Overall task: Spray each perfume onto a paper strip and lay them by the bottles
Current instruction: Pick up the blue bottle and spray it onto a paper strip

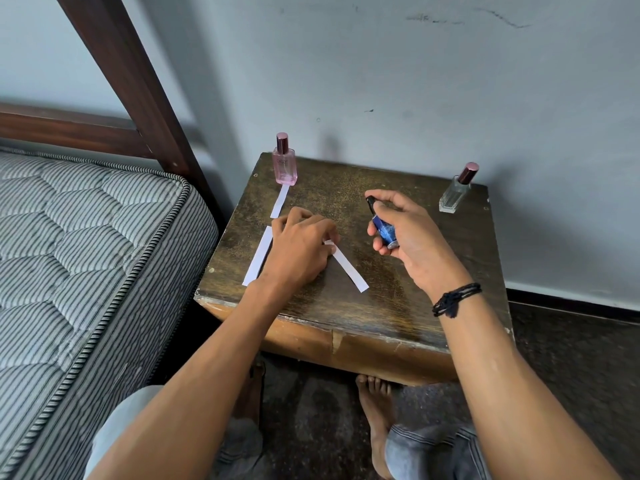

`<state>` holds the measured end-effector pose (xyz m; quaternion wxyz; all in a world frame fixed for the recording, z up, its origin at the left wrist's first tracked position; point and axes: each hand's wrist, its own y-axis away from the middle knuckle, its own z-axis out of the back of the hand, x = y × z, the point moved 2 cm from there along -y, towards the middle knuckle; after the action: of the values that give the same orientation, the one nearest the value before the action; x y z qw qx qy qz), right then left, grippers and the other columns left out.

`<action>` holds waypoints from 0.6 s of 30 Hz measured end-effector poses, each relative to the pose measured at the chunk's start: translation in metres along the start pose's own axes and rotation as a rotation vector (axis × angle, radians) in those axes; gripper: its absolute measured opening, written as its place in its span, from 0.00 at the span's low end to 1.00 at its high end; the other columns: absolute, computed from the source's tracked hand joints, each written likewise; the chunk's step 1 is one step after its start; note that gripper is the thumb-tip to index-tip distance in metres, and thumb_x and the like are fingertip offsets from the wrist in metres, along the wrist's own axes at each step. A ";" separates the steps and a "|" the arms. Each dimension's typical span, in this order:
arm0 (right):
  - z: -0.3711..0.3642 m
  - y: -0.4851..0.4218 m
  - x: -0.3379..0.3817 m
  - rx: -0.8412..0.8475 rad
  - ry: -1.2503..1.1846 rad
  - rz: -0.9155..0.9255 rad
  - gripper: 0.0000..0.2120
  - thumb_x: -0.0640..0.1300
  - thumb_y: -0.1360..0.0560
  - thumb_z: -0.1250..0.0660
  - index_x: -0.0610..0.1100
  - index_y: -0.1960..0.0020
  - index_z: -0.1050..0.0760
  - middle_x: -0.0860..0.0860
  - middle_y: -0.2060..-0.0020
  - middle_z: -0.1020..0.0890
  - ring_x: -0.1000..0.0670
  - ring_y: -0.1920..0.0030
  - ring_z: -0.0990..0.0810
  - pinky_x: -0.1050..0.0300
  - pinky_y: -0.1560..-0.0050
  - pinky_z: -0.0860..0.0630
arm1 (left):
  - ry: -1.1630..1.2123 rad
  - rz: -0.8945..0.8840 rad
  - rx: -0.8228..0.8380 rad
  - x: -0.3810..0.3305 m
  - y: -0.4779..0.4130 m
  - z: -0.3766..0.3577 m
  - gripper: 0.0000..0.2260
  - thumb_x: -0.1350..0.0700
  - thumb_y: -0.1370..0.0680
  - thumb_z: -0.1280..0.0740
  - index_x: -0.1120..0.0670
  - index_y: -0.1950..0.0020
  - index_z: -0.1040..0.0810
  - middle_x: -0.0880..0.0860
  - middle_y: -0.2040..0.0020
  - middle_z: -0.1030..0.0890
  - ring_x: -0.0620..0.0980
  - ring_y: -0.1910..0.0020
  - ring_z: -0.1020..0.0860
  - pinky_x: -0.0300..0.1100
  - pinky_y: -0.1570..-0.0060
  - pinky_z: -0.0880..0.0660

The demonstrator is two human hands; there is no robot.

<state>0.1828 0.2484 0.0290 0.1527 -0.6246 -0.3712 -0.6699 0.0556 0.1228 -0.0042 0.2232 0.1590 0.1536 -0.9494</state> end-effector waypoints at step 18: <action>0.005 0.019 -0.013 0.139 0.578 0.175 0.14 0.47 0.17 0.35 0.54 0.32 0.25 0.47 0.60 0.17 0.46 0.71 0.16 0.57 0.67 0.23 | 0.129 0.034 0.111 0.014 -0.009 0.010 0.11 0.54 0.18 0.34 0.41 0.41 0.16 0.40 0.45 0.18 0.49 0.37 0.32 0.45 0.47 0.45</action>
<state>0.2012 0.2351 0.0222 0.3514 -0.4258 -0.3024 -0.7771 0.0369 0.1214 0.0018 0.2199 0.2347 0.1123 -0.9402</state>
